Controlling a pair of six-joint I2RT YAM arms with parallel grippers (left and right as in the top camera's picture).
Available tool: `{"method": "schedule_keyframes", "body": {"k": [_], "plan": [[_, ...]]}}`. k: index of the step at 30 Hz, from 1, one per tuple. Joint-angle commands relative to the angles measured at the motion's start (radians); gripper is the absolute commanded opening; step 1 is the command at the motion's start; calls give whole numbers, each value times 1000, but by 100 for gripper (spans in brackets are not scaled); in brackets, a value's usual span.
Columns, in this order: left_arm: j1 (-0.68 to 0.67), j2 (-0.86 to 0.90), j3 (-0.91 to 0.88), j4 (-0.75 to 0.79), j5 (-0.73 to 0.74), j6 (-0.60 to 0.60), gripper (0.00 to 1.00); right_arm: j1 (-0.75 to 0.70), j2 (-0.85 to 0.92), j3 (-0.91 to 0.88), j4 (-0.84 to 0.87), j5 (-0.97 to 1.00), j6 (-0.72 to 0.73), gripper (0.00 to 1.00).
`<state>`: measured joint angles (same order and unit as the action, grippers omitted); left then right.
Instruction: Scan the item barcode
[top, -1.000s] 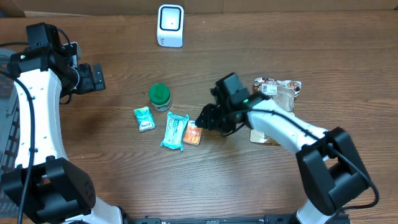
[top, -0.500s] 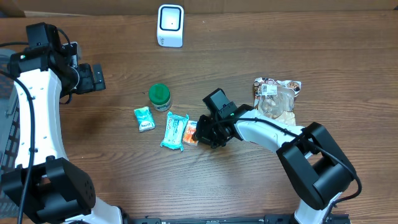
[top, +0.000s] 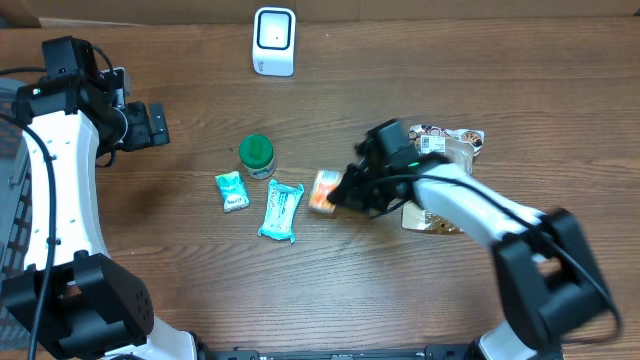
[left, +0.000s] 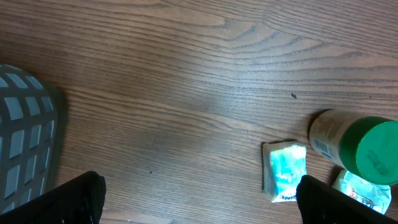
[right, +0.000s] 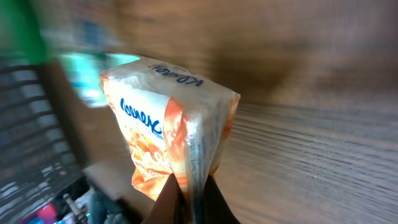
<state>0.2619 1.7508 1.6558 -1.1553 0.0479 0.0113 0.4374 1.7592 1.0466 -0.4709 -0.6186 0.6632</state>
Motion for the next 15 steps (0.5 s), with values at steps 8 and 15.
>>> {"method": "schedule_keyframes", "body": {"k": [8, 15], "plan": [[0, 2, 16, 1, 0, 22, 100, -147, -208, 2, 11, -312, -198, 4], [0, 2, 16, 1, 0, 23, 99, -158, -217, 2, 68, -426, -201, 4]]}}
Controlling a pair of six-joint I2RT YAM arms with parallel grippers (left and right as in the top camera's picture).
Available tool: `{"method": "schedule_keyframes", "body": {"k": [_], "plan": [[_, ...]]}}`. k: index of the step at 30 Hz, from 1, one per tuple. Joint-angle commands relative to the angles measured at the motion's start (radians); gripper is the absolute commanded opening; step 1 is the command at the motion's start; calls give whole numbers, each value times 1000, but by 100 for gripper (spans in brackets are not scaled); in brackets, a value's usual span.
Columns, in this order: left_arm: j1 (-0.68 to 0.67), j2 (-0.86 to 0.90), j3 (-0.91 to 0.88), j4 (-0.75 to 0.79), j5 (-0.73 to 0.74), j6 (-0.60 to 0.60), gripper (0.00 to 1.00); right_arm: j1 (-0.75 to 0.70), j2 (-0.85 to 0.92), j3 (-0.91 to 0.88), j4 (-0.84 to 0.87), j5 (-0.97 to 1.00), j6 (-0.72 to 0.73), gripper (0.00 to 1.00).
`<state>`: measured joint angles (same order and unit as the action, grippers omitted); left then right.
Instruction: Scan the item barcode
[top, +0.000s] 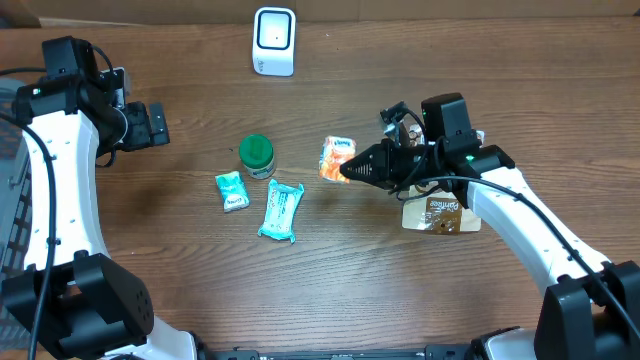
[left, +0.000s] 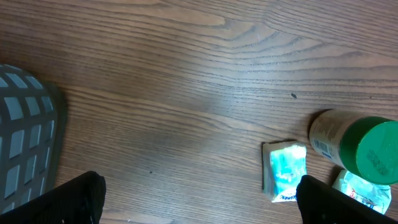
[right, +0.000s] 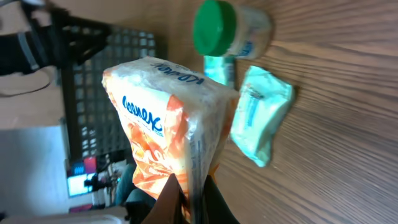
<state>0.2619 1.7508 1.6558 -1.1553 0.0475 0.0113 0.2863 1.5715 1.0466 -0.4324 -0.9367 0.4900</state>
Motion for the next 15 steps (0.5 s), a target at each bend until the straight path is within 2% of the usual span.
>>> {"method": "schedule_keyframes", "body": {"k": [1, 8, 15], "plan": [[0, 2, 16, 1, 1, 23, 100, -7, -29, 2, 57, -142, -27, 4], [0, 2, 16, 1, 1, 23, 100, -7, -29, 2, 292, -321, 60, 4], [0, 2, 16, 1, 1, 23, 100, -7, -29, 2, 576, -414, 280, 4]]}}
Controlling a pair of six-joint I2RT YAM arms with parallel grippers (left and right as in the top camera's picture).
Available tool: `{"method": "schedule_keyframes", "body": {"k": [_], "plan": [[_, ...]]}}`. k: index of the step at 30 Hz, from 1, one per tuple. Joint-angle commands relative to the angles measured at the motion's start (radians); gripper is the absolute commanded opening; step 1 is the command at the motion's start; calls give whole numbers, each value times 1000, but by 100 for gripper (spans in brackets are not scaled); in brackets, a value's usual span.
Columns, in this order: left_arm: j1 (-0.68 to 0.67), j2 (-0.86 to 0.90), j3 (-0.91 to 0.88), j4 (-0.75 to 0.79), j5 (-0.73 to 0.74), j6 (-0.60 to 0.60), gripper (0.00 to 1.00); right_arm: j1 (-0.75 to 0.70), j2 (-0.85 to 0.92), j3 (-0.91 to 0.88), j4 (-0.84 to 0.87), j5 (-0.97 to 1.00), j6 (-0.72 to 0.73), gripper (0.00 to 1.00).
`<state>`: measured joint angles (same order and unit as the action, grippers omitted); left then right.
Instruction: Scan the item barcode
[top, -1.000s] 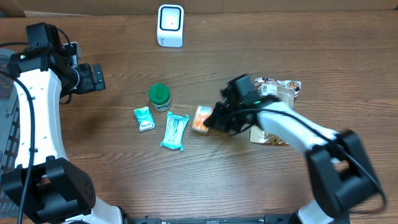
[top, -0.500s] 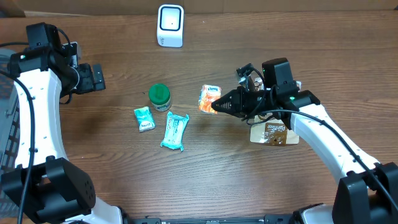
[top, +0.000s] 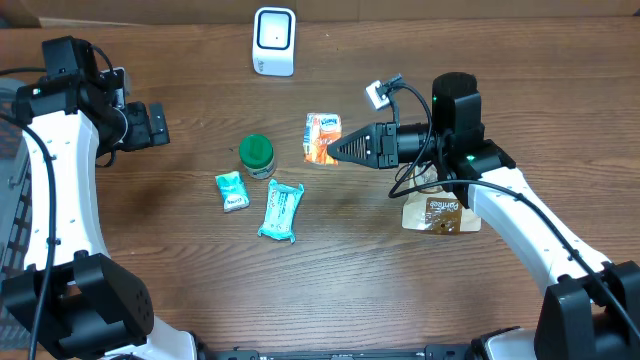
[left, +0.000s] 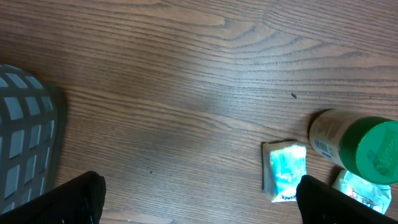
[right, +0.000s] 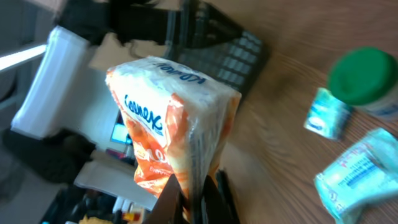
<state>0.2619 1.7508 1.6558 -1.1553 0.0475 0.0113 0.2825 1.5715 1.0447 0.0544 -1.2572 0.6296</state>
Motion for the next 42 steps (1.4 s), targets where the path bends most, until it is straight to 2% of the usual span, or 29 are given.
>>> {"method": "schedule_keyframes", "body": {"k": [1, 4, 8, 16, 19, 23, 24, 28, 31, 32, 34, 39, 42], "plan": [[0, 2, 16, 1, 1, 23, 100, -3, -29, 4, 129, -106, 169, 4], [0, 2, 16, 1, 1, 23, 100, -3, -29, 4, 323, -151, 321, 4], [0, 2, 16, 1, 1, 23, 100, -3, -29, 4, 455, -158, 431, 4], [0, 2, 16, 1, 1, 23, 100, -3, -29, 4, 464, -136, 441, 4], [0, 2, 16, 1, 1, 23, 100, -2, -23, 4, 443, -134, 373, 4], [0, 2, 16, 1, 1, 23, 100, 0, -10, 4, 215, -50, 218, 4], [0, 2, 16, 1, 1, 23, 100, 9, -7, 4, 62, 43, 127, 4], [0, 2, 16, 1, 1, 23, 100, 39, -7, 42, -245, 319, -38, 4], [0, 2, 16, 1, 1, 23, 100, 72, -1, 154, -528, 624, -170, 4], [0, 2, 16, 1, 1, 23, 100, 97, 18, 260, -676, 794, -230, 3], [0, 2, 16, 1, 1, 23, 100, 124, 63, 401, -801, 947, -284, 4], [0, 2, 16, 1, 1, 23, 100, 187, 252, 778, -969, 1251, -426, 4], [0, 2, 16, 1, 1, 23, 100, 220, 375, 970, -990, 1418, -525, 4]]}}
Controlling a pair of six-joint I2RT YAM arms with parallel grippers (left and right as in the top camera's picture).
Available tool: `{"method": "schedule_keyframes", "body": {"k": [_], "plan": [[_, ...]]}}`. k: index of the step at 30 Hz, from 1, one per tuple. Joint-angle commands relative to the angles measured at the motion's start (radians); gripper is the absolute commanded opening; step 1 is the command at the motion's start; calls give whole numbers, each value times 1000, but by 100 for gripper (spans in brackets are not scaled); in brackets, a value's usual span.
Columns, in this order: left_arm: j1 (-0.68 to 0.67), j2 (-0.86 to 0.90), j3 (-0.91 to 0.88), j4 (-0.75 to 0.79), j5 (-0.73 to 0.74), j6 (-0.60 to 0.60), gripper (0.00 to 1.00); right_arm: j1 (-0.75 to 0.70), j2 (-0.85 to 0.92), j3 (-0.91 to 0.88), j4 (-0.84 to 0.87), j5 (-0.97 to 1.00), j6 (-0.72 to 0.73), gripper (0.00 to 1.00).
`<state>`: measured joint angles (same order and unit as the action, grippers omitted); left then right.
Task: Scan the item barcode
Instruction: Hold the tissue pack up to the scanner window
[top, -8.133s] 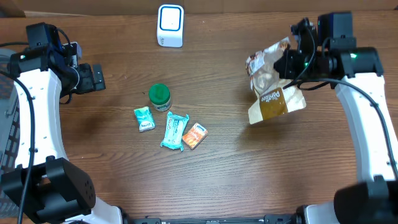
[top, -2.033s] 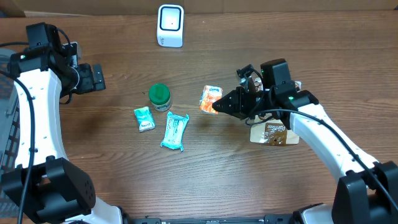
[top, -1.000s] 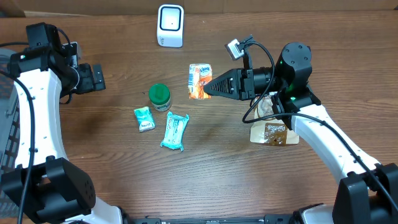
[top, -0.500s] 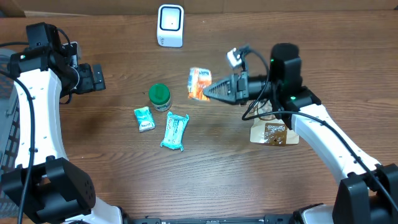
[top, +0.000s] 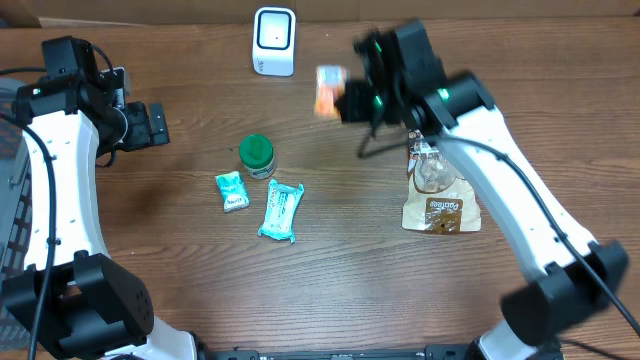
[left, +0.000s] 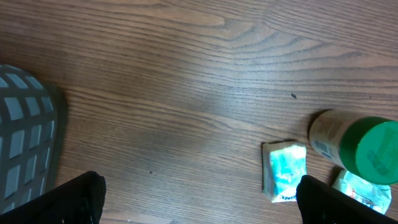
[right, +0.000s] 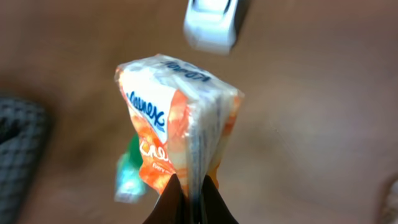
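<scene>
An orange and white tissue pack (top: 328, 91) hangs in the air at the back of the table, just right of the white barcode scanner (top: 274, 41). My right gripper (right: 190, 194) is shut on the pack's lower edge, and the pack (right: 180, 127) fills the right wrist view with the scanner (right: 212, 23) blurred above it. At the far left my left gripper (top: 155, 124) stands open over bare wood with nothing between its fingers (left: 74, 200).
A green-lidded jar (top: 256, 154), a small teal packet (top: 231, 191) and a longer teal packet (top: 281, 210) lie left of centre. A brown snack bag (top: 441, 205) lies at the right. A grey basket (left: 25, 130) sits at the left edge.
My right gripper has moved with the tissue pack from above the table's middle to the back, next to the scanner. The left arm has not moved.
My right gripper held the tissue pack low by the teal packets. Then it held it higher, right of the jar, then further back over the middle. Now the pack is beside the scanner. The left gripper stayed open at the far left throughout.
</scene>
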<state>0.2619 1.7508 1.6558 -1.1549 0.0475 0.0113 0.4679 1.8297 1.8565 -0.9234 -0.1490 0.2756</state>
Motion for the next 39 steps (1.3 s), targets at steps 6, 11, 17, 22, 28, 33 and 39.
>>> {"method": "schedule_keyframes", "body": {"k": [6, 11, 17, 22, 28, 33, 39], "plan": [[0, 2, 16, 1, 1, 23, 100, 128, 270, 266, 206, 583, -430, 4], [0, 2, 16, 1, 1, 23, 100, 179, 368, 264, 474, 741, -678, 4], [0, 2, 16, 1, 1, 23, 100, 185, 496, 264, 748, 745, -977, 4], [0, 2, 16, 1, 1, 23, 100, 180, 576, 264, 796, 647, -1309, 4], [0, 2, 16, 1, 1, 23, 100, 157, 674, 264, 965, 616, -1472, 4], [0, 2, 16, 1, 1, 23, 100, 133, 715, 263, 993, 591, -1499, 4], [0, 2, 16, 1, 1, 23, 100, 131, 715, 263, 982, 592, -1495, 4]]}}
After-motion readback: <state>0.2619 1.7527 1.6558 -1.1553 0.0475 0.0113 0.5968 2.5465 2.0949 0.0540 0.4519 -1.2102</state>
